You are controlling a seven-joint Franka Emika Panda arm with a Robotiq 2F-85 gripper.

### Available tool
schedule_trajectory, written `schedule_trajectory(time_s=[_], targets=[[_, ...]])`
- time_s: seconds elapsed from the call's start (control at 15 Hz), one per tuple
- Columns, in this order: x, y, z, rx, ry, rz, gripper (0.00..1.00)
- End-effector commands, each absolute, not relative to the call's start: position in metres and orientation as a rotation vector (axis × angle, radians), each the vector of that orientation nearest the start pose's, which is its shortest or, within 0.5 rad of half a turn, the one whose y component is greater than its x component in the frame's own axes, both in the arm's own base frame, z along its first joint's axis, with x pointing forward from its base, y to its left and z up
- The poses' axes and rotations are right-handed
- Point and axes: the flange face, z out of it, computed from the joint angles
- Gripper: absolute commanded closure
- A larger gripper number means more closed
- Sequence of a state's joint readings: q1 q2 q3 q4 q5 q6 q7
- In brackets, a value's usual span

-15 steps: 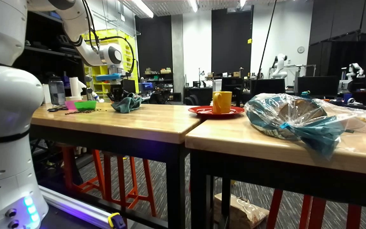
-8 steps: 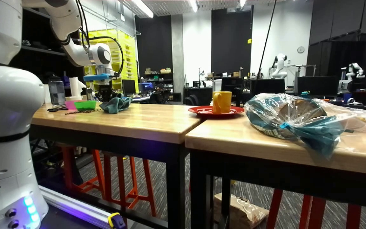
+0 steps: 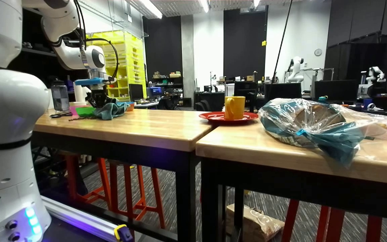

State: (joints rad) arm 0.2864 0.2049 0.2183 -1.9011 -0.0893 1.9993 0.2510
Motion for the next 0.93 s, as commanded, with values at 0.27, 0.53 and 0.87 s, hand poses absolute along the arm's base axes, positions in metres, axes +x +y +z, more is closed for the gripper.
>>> schedule_trajectory(time_s=[0.27, 0.53, 0.87], targets=[[0.503, 0.298, 0.361, -3.185, -0.483, 0.17, 0.98], [0.503, 0.285, 0.363, -3.193, -0.511, 0.167, 0.98], [0.501, 0.278, 0.363, -3.181, -0.659, 0.159, 0.98]])
